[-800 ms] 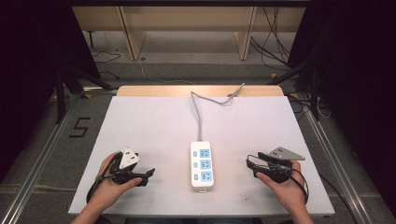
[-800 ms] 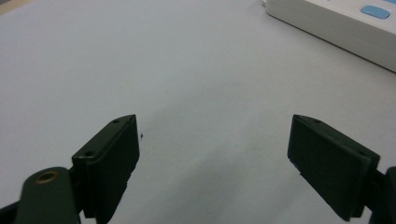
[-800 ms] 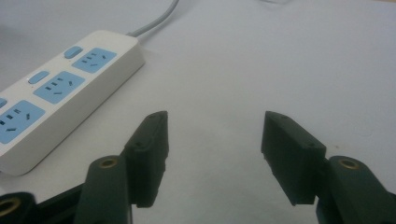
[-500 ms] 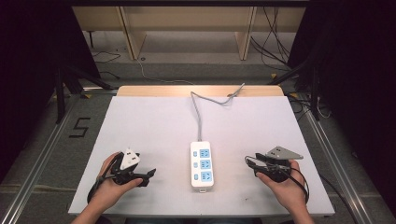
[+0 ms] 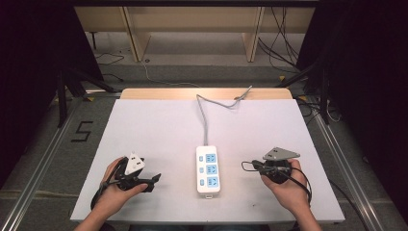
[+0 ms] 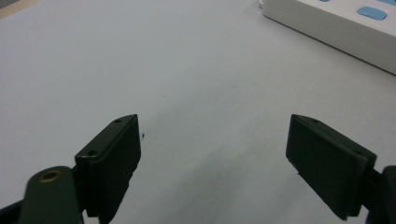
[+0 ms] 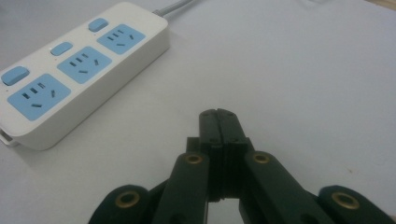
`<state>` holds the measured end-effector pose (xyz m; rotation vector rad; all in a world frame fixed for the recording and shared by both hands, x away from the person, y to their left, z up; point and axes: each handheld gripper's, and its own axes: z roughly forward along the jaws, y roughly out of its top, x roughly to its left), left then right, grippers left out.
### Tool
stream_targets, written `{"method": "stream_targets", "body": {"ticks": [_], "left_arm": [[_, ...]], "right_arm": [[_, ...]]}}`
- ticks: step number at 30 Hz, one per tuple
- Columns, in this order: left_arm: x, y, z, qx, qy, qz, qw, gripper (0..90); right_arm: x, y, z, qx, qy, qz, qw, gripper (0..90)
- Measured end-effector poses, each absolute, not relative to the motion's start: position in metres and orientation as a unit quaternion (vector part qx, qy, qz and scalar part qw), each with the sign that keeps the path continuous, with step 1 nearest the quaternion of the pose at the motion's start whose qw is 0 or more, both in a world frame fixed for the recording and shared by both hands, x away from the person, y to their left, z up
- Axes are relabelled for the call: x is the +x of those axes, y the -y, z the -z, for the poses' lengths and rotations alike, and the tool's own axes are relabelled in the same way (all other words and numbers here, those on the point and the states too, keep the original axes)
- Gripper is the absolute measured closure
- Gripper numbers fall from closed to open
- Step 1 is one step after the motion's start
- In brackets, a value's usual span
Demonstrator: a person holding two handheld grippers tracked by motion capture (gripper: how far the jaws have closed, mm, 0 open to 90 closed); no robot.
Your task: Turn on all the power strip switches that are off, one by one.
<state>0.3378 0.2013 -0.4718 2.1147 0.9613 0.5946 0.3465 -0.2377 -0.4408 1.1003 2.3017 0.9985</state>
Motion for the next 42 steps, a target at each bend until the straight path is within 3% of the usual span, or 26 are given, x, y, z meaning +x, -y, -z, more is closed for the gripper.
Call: {"method": "stream_targets", "body": {"ticks": [10,42], "left_arm": [[0.338,-0.201,0.472,0.822,-0.372,-0.234,0.363,17.9],[0.338,-0.200,0.472,0.822,-0.370,-0.235,0.363,17.9]], "right_arm": [[0.353,0.218,0.438,0.382,-0.836,-0.354,0.174,90.0],[0.374,0.177,0.431,0.350,-0.862,-0.329,0.161,90.0]]}}
